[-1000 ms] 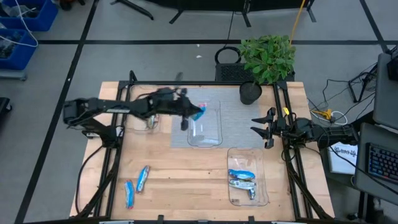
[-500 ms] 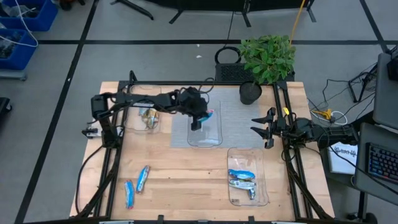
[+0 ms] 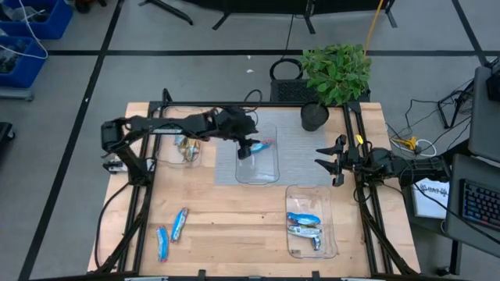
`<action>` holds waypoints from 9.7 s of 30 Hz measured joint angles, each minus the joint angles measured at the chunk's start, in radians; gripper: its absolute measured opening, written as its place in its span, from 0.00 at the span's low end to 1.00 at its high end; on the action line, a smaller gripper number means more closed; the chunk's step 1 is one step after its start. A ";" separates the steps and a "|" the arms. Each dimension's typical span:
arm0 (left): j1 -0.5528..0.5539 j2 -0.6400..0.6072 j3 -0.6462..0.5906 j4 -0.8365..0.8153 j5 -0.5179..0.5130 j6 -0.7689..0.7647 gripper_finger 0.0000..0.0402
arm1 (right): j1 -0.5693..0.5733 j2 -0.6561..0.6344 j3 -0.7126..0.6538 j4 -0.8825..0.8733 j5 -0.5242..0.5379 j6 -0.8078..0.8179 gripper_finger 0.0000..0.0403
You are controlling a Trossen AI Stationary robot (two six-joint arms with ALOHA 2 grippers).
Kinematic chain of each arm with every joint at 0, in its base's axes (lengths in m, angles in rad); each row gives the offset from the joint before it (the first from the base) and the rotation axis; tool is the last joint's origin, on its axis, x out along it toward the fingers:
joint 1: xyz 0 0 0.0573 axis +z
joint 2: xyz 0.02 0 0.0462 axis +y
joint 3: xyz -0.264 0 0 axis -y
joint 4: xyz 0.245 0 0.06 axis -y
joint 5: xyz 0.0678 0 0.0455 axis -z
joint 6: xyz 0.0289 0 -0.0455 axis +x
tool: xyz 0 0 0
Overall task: Pick and place Granola Bars by type
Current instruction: Put the red granola bar into the top right transparent bin
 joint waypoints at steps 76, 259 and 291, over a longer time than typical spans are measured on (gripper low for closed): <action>-0.971 -0.160 -0.275 -0.709 -0.295 -1.767 0.01 | 0.000 0.005 0.000 -0.001 0.000 0.000 0.40; -1.106 -0.193 -0.165 -0.748 -0.916 -1.916 0.02 | 0.000 0.011 0.000 0.005 0.000 0.000 0.40; -0.294 -0.392 -0.301 0.283 -0.408 -0.074 0.02 | 0.000 0.011 0.000 0.005 0.000 0.000 0.40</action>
